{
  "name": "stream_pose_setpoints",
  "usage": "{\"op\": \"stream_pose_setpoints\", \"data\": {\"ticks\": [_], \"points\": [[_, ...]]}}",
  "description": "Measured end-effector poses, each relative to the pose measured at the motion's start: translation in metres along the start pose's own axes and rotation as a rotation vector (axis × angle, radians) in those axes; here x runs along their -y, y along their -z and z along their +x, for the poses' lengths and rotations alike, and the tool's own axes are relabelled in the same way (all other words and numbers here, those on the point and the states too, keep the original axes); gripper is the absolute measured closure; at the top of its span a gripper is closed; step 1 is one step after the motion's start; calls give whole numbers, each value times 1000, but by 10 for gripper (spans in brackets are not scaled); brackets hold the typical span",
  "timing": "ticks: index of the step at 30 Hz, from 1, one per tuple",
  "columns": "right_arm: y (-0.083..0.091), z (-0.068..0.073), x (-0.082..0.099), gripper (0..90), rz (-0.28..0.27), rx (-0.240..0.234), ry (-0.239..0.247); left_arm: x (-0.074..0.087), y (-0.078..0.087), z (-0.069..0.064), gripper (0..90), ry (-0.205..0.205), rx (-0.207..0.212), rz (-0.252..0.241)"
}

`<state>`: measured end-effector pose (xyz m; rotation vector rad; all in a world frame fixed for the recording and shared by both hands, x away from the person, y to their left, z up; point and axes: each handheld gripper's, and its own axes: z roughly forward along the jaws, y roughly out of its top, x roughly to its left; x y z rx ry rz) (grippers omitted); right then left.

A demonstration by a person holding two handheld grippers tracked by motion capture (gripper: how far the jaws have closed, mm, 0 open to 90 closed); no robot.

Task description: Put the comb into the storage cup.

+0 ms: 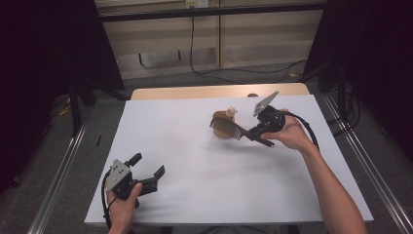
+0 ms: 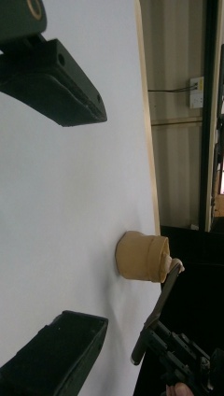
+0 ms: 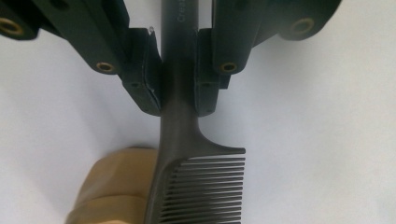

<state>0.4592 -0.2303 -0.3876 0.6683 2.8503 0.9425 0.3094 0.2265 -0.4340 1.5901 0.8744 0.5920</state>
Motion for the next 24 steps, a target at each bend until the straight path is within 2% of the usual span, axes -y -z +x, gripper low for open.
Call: {"op": "stream_pose_setpoints", "data": {"ticks": [12, 20, 24], "points": [[8, -2, 13, 732, -134, 53, -90, 1, -1, 1, 36, -2, -4, 5], [11, -1, 15, 732, -222, 109, -156, 1, -1, 1, 36, 10, -4, -5], [12, -1, 19, 732, -274, 136, -187, 0, 0, 1, 36, -4, -3, -3]]}}
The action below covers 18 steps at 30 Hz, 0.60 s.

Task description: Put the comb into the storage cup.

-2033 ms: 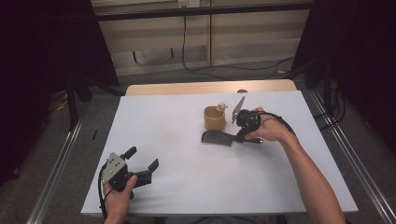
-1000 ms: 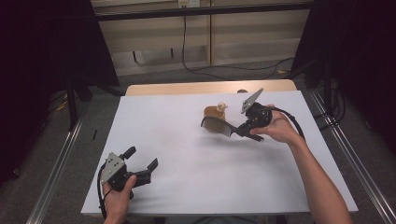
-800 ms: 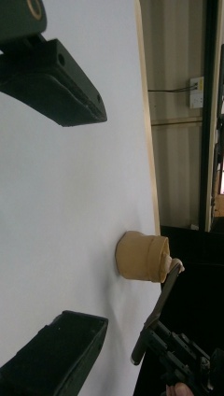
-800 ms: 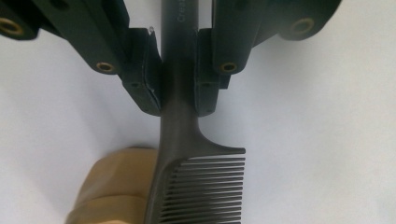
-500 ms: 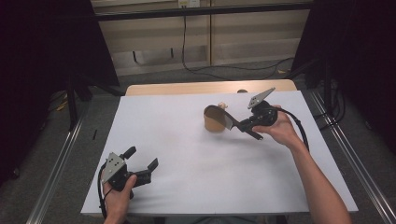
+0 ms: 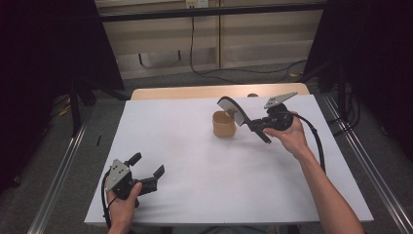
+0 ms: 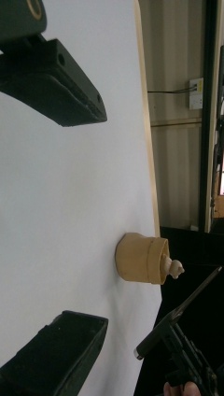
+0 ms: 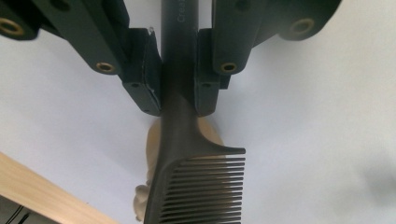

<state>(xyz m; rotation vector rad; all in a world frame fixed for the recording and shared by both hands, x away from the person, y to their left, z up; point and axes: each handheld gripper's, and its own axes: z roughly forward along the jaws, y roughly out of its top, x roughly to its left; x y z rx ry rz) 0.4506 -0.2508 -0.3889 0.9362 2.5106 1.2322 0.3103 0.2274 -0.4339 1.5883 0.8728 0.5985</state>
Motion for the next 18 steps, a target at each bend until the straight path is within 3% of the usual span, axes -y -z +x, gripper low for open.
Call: {"op": "stream_pose_setpoints", "data": {"ticks": [5, 10, 14, 18], "points": [[3, -1, 6, 732, -59, 23, -22, 0, 0, 0, 36, 0, 0, 1], [5, 0, 9, 732, -97, 75, -28, 0, 0, 0, 36, -1, -1, 1], [6, -1, 11, 732, -164, 73, -56, 0, 0, 0, 36, 0, 1, 0], [4, 0, 11, 732, -189, 73, -70, 0, 0, 0, 36, 4, 0, -4]]}}
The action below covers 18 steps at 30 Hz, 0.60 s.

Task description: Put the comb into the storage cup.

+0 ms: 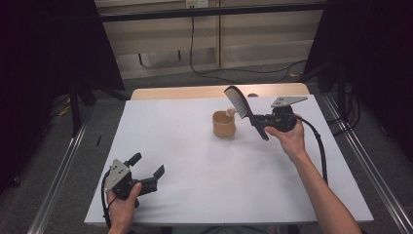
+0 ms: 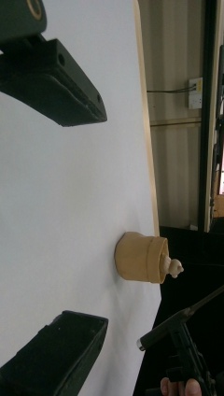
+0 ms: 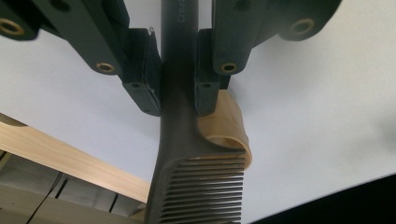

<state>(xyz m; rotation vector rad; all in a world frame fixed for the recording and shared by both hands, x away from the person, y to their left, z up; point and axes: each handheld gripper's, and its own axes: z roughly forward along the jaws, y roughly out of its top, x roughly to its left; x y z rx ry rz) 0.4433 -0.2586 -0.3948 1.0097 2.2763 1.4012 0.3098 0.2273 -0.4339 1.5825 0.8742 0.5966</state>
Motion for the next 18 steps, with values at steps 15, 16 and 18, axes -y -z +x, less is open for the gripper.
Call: {"op": "stream_pose_setpoints", "data": {"ticks": [15, 16, 18], "points": [[2, 5, -14, 732, -130, -17, -2, 0, 0, 0, 36, -5, 1, 4], [2, 5, -15, 732, -138, -22, 2, 0, 0, 0, 36, -5, 0, 3], [1, 7, -17, 732, -153, -27, 6, 0, 0, 0, 36, -1, 2, 3]]}}
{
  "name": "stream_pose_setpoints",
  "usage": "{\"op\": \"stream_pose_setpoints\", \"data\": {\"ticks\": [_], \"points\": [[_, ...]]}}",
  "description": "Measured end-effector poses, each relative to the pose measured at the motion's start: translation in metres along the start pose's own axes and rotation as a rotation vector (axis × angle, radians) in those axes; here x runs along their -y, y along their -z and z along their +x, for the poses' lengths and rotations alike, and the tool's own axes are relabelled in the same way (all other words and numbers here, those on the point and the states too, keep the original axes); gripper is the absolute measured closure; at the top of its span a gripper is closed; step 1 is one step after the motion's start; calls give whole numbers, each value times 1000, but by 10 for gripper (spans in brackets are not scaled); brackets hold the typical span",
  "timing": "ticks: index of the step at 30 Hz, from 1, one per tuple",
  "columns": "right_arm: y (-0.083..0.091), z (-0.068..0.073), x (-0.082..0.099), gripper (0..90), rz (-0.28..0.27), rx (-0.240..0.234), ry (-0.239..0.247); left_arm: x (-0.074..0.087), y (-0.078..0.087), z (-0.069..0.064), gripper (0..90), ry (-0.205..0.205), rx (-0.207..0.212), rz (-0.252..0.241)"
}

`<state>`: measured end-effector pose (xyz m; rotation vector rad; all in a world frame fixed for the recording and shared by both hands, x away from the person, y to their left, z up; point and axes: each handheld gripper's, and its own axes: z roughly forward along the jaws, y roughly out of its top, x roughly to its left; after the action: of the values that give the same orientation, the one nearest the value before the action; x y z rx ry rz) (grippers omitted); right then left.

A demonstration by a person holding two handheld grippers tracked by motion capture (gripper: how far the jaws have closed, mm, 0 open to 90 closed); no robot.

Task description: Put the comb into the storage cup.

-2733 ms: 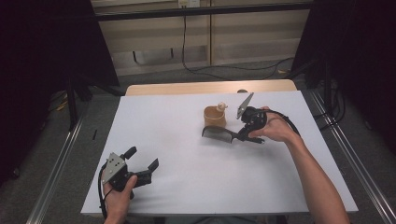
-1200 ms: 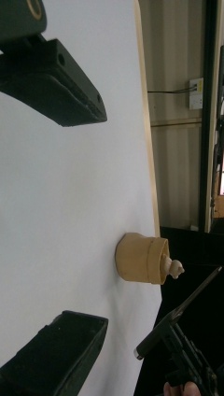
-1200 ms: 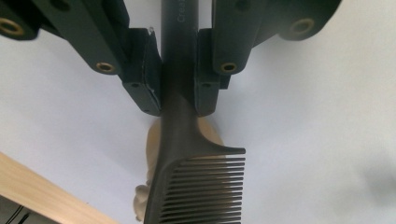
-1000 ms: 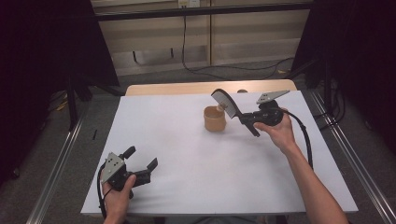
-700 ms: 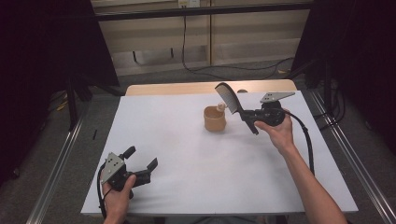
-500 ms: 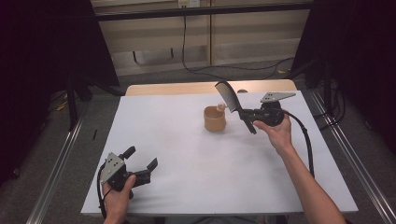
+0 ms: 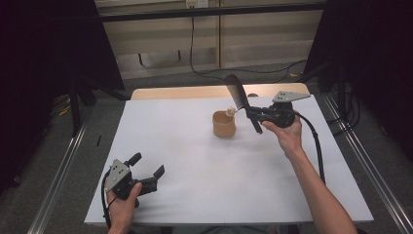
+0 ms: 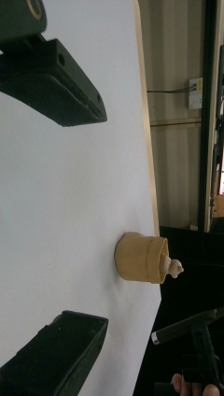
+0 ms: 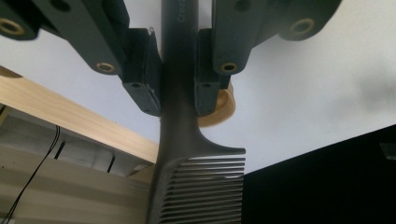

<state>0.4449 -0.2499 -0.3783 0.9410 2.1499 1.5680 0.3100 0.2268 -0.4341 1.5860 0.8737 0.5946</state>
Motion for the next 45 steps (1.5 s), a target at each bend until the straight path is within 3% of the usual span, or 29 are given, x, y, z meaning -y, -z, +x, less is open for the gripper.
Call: {"op": "stream_pose_setpoints", "data": {"ticks": [7, 17, 25, 31, 45], "points": [[-5, 5, -10, 732, -47, -19, 20, 0, 0, 0, 36, -4, -6, 0], [-16, 9, -18, 732, -76, -27, 5, 0, 0, 1, 36, 1, -8, -3], [-25, 12, -33, 732, -83, -38, 20, 0, 0, -1, 36, 3, -3, -8], [-36, 19, -42, 732, -59, -41, 60, 0, 0, -2, 36, 7, 2, -10], [-59, 24, -53, 731, -75, -42, 53, -1, 2, -2, 36, 6, 10, -10]]}}
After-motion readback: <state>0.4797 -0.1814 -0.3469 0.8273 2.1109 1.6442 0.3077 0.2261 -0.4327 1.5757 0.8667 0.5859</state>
